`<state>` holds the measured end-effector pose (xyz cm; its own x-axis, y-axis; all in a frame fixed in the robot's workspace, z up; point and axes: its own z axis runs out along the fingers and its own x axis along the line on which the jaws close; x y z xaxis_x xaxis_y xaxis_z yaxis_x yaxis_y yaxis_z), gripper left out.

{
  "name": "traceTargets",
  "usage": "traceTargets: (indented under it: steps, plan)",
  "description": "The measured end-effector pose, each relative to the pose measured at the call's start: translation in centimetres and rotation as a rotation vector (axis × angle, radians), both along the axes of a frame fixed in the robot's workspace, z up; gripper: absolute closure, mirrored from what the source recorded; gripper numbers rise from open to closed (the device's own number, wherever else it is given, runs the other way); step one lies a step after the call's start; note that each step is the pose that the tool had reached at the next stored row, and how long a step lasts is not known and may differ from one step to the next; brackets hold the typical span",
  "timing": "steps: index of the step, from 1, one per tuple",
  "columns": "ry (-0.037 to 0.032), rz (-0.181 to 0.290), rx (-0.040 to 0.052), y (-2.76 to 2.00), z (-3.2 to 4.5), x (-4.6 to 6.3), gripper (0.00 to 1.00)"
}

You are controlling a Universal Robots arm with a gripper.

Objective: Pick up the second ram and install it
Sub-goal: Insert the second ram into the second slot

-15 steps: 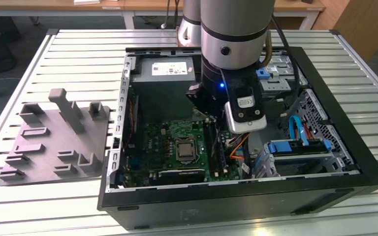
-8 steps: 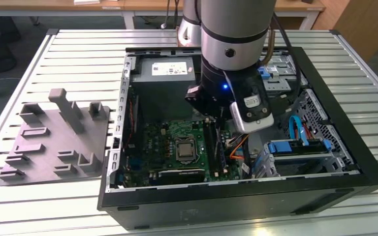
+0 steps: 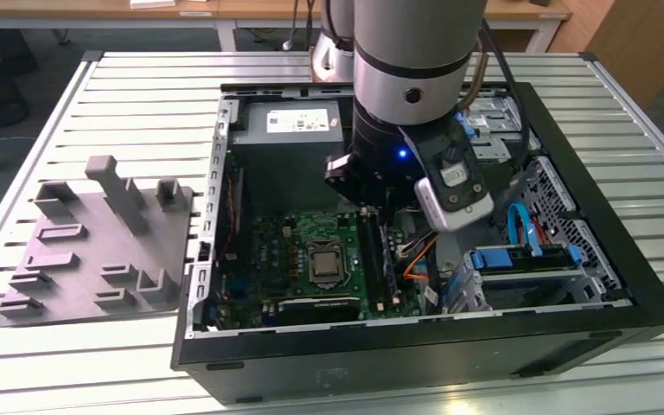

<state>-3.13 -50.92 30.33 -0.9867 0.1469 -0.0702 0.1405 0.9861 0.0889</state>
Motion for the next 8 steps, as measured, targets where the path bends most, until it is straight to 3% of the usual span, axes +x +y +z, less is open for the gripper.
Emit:
traceTargets:
  steps: [8]
  plan:
    - [0.0,0.146,0.0001,0.0,-0.04,0.0,0.86]
